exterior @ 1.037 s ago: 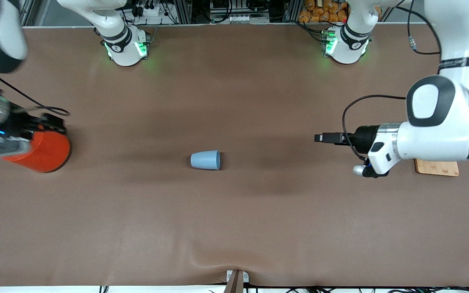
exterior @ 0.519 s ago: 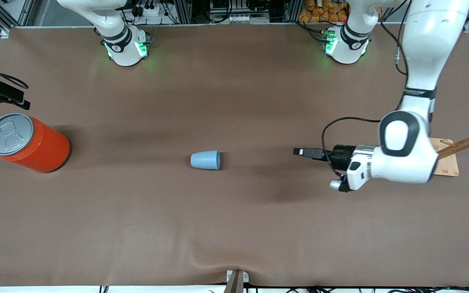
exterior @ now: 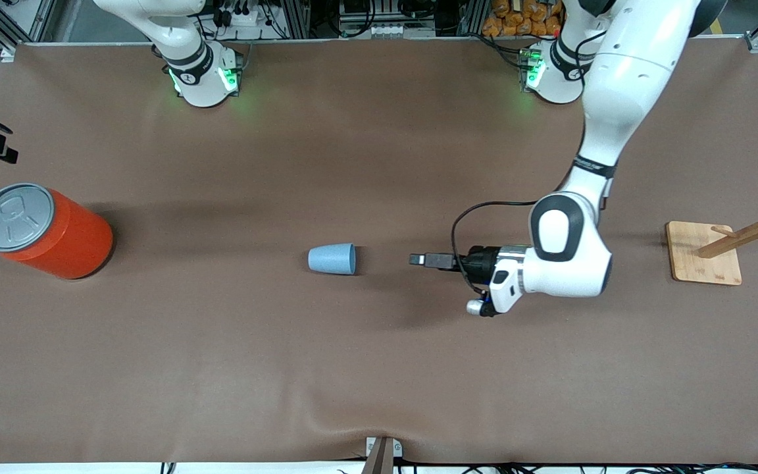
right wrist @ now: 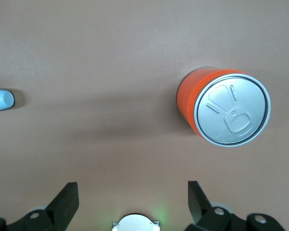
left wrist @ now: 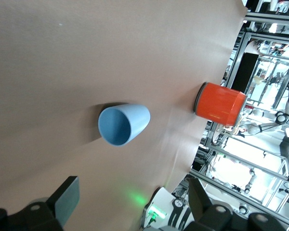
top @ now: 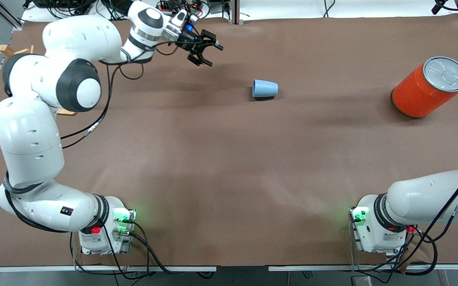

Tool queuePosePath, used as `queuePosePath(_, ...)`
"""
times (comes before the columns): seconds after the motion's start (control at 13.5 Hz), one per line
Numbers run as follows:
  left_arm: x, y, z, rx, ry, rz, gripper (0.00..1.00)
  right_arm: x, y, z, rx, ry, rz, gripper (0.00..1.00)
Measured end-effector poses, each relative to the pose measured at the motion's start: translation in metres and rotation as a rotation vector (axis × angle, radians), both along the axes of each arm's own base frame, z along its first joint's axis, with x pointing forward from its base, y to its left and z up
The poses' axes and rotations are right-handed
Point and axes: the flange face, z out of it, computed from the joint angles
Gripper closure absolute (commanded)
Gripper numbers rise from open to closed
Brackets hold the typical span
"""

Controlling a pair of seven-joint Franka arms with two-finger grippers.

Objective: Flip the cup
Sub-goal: 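Move the left gripper to the cup's base and grasp it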

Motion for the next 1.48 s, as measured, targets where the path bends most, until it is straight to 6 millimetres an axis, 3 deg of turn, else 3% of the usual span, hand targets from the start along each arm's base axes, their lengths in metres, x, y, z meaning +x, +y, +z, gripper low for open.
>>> queuePosePath(0.37,-0.022,-0.045,-0.061,-0.071,0.013,0.057,0.0,-0.001,0.002,0.01,-0.007,-0.014,-0.029,0.0)
queuePosePath(0.67,-0.041,-0.083,-0.093,-0.078,0.029,0.086,0.0,0.0,0.006,0.011,-0.011,-0.014,-0.055,0.0)
queuePosePath(1.04,-0.05,-0.106,-0.11,-0.119,0.027,0.114,0.0,0.0,0.022,0.021,-0.014,-0.023,-0.046,0.0)
queuePosePath(1.48,-0.054,-0.132,-0.114,-0.151,0.009,0.133,0.0,-0.014,0.001,0.014,-0.001,0.07,-0.067,0.0)
